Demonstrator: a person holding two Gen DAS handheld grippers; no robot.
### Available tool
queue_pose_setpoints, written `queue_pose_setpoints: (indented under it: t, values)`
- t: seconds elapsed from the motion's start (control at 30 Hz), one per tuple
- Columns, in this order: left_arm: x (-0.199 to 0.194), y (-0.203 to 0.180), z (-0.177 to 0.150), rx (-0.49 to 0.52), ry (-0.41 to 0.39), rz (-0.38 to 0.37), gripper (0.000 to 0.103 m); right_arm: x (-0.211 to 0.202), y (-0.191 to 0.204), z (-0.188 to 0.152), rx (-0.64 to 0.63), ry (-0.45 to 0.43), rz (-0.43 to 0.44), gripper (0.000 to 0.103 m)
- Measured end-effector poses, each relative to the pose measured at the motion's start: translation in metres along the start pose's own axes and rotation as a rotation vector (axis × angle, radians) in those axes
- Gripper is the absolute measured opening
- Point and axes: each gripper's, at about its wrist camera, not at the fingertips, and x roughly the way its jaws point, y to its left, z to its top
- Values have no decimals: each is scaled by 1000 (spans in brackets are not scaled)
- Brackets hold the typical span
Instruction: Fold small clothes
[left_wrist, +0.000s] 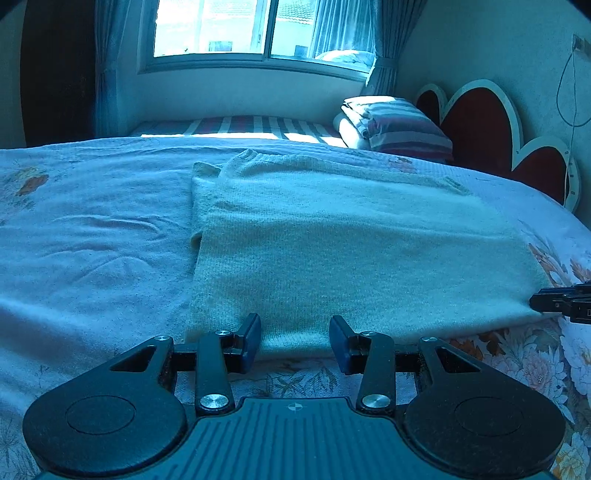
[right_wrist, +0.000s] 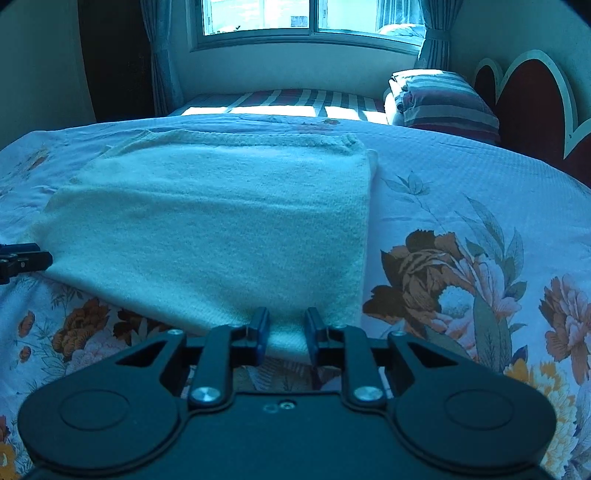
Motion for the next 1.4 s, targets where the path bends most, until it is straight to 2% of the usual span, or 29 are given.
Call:
queue_pose_setpoints:
  t: [0.17, 0.27, 0.4, 0.57, 0.7, 0.87, 1.07, 1.13, 1.17, 1.4]
  values:
    - [-10, 8, -2, -16, -3, 17, 41, -12, 1, 0, 9, -30, -5, 23]
    - [-23, 21, -7, -91, -25, 28, 41, -22, -1, 1, 35, -67, 4, 23]
    - [-24, 55, -20, -345, -7, -56, 42, -33, -2, 7, 52, -117, 8, 25]
    - [-3, 93, -43, -740, -10, -217, 41, -35, 5, 12, 35, -127, 32, 27]
    - [13, 100, -48, -874, -50, -260, 41, -33, 12, 12, 35, -133, 52, 27]
    - [34, 92, -49, -948, -113, -271, 41, -25, 15, 16, 55, -133, 72, 28]
    - [56, 75, -37, -954, -151, -226, 41, 0, 28, 35, 64, -119, 150, 13]
    - [62, 77, -32, -949, -132, -235, 10, 11, 34, 45, 58, -115, 165, 6]
    - [66, 78, -31, -946, -115, -236, 6, 15, 38, 50, 52, -121, 167, 5]
    - [48, 87, -26, -864, -171, -258, 6, 49, 69, 82, 43, -130, 223, 3]
